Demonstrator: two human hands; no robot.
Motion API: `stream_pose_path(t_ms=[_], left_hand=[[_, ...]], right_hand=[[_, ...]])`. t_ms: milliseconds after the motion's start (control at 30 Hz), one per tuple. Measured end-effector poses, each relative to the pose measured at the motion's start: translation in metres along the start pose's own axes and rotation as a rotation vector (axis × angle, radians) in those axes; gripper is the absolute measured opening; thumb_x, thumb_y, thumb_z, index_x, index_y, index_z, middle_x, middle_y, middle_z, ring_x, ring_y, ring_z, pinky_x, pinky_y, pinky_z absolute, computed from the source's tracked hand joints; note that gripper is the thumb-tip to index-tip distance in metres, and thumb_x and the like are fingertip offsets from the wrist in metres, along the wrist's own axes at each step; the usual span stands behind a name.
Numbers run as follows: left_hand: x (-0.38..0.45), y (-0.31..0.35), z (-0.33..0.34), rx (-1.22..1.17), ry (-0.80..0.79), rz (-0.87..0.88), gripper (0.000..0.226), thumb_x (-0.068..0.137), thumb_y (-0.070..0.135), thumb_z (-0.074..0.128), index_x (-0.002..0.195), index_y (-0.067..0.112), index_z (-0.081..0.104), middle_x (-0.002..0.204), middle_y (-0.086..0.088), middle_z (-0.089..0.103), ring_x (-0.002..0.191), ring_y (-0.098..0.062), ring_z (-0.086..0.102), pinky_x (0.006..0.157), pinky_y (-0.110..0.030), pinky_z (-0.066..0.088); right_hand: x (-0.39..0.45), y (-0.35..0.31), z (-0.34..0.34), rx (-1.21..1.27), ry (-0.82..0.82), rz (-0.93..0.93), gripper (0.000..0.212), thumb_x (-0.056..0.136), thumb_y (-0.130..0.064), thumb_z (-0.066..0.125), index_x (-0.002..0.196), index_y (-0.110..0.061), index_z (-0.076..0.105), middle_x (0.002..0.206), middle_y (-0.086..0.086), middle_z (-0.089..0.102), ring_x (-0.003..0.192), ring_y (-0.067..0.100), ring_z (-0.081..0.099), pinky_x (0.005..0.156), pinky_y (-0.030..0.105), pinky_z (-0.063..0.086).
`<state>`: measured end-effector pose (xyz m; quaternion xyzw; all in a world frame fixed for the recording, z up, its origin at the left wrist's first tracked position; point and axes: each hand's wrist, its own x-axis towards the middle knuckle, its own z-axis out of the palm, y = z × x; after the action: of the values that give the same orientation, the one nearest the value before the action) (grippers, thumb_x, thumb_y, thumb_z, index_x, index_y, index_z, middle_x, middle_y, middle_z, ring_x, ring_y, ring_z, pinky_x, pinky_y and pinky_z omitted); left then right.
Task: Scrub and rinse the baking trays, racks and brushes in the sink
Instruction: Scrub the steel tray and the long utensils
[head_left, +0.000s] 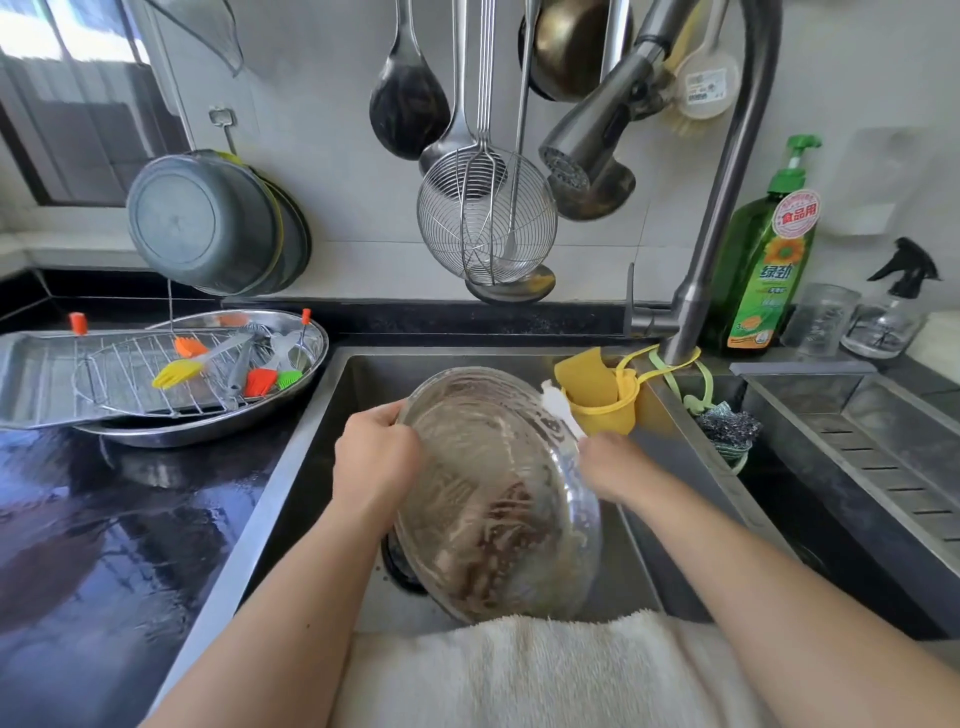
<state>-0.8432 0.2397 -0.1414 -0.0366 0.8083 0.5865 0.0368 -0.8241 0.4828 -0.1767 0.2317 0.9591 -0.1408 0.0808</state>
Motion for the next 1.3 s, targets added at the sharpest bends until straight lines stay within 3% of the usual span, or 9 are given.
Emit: stream_pose_path(t_ms=[133,367,500,667,833,967,1133,1233,1300], left_hand=[[-0.009,0.002,-0.002,0.198,0.034,0.082,0.059,0.084,0.011,0.046,0.123,0.047,0.072,0.101,0.01,0.076,0.098,-0.021,0.067,0.087,-0.037,0.055],[-0.01,0.004,-0.009,0.144,0.013,0.104,0.043,0.092,0.016,0.06,0.117,0.048,0.075,0.084,0.018,0.073,0.083,-0.01,0.067,0.068,-0.03,0.051],[-0.01,0.005,-0.011,0.056,-0.004,0.122,0.051,0.09,0.011,0.05,0.117,0.048,0.076,0.087,0.018,0.076,0.079,-0.008,0.07,0.069,-0.03,0.057],[-0.004,0.003,-0.016,-0.049,0.033,0.164,0.058,0.088,0.012,0.048,0.119,0.054,0.072,0.1,0.017,0.078,0.088,-0.015,0.07,0.074,-0.032,0.056],[-0.008,0.004,-0.014,-0.061,0.046,0.188,0.063,0.086,0.009,0.046,0.12,0.056,0.071,0.096,0.017,0.077,0.082,-0.013,0.068,0.067,-0.03,0.052],[-0.01,0.006,-0.012,-0.087,0.053,0.178,0.064,0.085,0.008,0.046,0.119,0.055,0.072,0.092,0.018,0.077,0.079,-0.011,0.069,0.064,-0.027,0.049],[-0.008,0.005,-0.013,-0.164,0.1,0.144,0.061,0.087,0.011,0.048,0.12,0.057,0.07,0.088,0.013,0.078,0.049,-0.003,0.055,0.05,-0.024,0.043],[-0.011,0.005,-0.012,-0.154,0.098,0.139,0.067,0.084,0.007,0.045,0.119,0.057,0.071,0.084,0.013,0.078,0.044,-0.004,0.05,0.045,-0.022,0.039],[-0.014,0.005,-0.013,-0.175,0.097,0.147,0.066,0.083,0.008,0.045,0.119,0.056,0.071,0.086,0.013,0.078,0.051,-0.004,0.053,0.05,-0.023,0.041]], right_hand=[[0.008,0.024,-0.008,0.0,0.127,0.056,0.029,0.101,-0.032,0.043,0.107,-0.012,0.064,0.102,0.009,0.066,0.091,0.033,0.064,0.075,0.036,0.049],[-0.032,-0.028,-0.088,-0.439,0.204,-0.424,0.034,0.109,-0.036,0.034,0.083,-0.022,0.05,0.074,-0.003,0.041,0.076,0.027,0.051,0.065,0.038,0.044],[-0.032,-0.012,-0.091,-0.529,0.282,-0.324,0.025,0.107,-0.028,0.04,0.103,-0.021,0.064,0.088,0.003,0.058,0.079,0.028,0.06,0.062,0.036,0.039],[-0.052,0.011,-0.048,-0.447,-0.087,-0.094,0.026,0.106,-0.015,0.037,0.108,-0.012,0.063,0.087,0.002,0.052,0.066,0.019,0.048,0.05,0.03,0.035],[-0.045,0.009,-0.069,-0.472,0.242,-0.072,0.029,0.104,-0.019,0.04,0.116,-0.016,0.067,0.083,-0.001,0.051,0.075,0.023,0.055,0.062,0.035,0.043],[-0.065,0.004,-0.046,-0.45,-0.088,-0.018,0.029,0.103,-0.018,0.048,0.124,-0.01,0.066,0.078,-0.001,0.052,0.06,0.013,0.05,0.05,0.025,0.04],[-0.058,0.014,-0.056,-0.38,0.043,0.061,0.021,0.103,-0.016,0.044,0.11,-0.014,0.064,0.081,0.0,0.055,0.062,0.013,0.051,0.051,0.027,0.04],[-0.079,0.004,-0.035,-0.436,-0.272,0.088,0.024,0.105,-0.018,0.047,0.113,-0.006,0.066,0.071,0.001,0.054,0.051,0.015,0.044,0.049,0.024,0.037],[-0.074,0.003,-0.035,-0.408,-0.271,0.1,0.024,0.105,-0.017,0.046,0.115,-0.007,0.065,0.075,0.0,0.054,0.054,0.014,0.046,0.05,0.025,0.038]])
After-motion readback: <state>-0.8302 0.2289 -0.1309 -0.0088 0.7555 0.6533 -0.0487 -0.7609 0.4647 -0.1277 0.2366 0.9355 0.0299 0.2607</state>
